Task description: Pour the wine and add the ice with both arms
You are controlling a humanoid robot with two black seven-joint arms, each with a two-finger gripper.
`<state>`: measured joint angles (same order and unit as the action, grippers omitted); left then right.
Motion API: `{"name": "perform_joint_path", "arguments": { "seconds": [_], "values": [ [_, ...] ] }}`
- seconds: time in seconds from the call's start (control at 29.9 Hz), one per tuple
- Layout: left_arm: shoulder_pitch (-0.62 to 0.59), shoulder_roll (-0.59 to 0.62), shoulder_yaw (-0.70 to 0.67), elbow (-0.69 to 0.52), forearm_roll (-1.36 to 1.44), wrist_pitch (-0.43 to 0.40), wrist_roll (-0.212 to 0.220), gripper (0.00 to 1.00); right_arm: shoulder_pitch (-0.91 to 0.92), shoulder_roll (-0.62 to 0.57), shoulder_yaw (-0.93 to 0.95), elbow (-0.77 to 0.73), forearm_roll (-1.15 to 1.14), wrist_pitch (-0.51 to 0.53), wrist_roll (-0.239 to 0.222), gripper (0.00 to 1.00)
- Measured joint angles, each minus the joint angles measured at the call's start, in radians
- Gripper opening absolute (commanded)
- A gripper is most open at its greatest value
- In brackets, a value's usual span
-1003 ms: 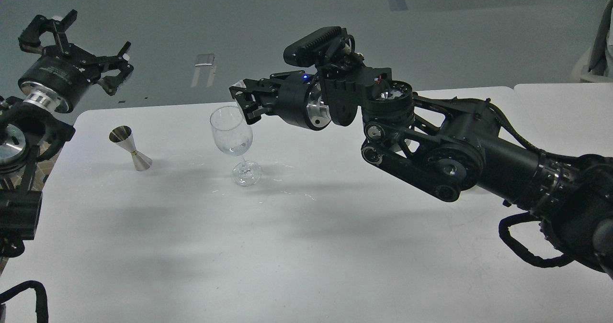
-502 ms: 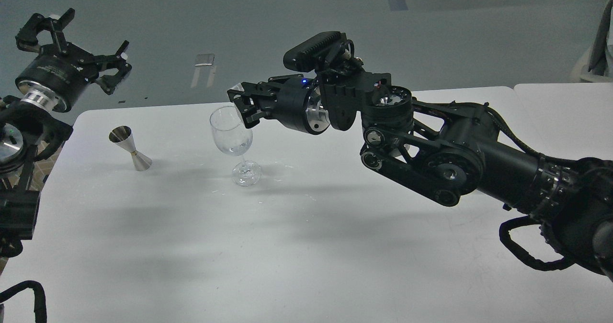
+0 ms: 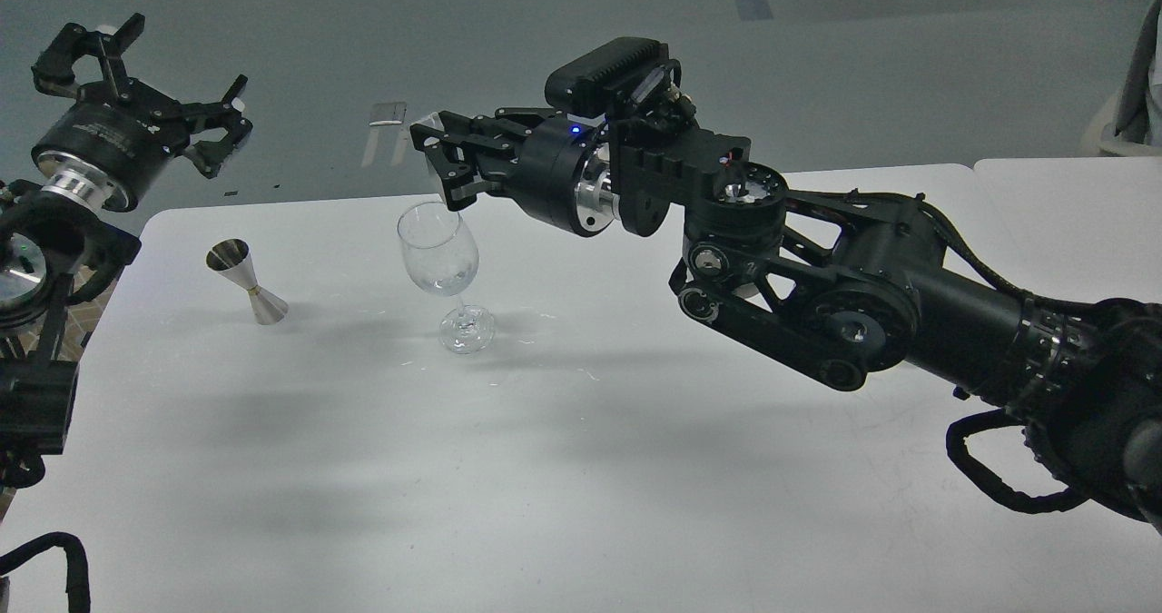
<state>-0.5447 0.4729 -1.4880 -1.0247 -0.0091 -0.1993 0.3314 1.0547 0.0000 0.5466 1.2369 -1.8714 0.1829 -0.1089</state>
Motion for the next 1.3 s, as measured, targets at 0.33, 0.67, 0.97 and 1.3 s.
{"name": "perform_joint_path", "arguments": {
  "seconds": [0.33, 0.67, 0.97, 1.3],
  "values": [
    [0.000, 0.004, -0.003, 0.000, 0.000, 0.000, 0.000, 0.98, -0.005, 0.000, -0.056, -0.028, 0.000, -0.008, 0.000, 0.83],
    [0.000, 0.011, -0.015, -0.002, 0.000, -0.017, 0.004, 0.98, 0.000, 0.000, -0.019, -0.012, 0.007, -0.012, 0.000, 1.00],
    [0.000, 0.014, -0.015, -0.040, 0.000, -0.010, 0.005, 0.98, 0.000, 0.000, 0.003, 0.046, 0.008, -0.009, -0.001, 1.00],
    [0.000, 0.008, -0.012, -0.041, 0.000, -0.008, 0.000, 0.98, -0.091, 0.000, 0.198, 0.089, 0.023, -0.007, -0.003, 1.00]
  ]
}}
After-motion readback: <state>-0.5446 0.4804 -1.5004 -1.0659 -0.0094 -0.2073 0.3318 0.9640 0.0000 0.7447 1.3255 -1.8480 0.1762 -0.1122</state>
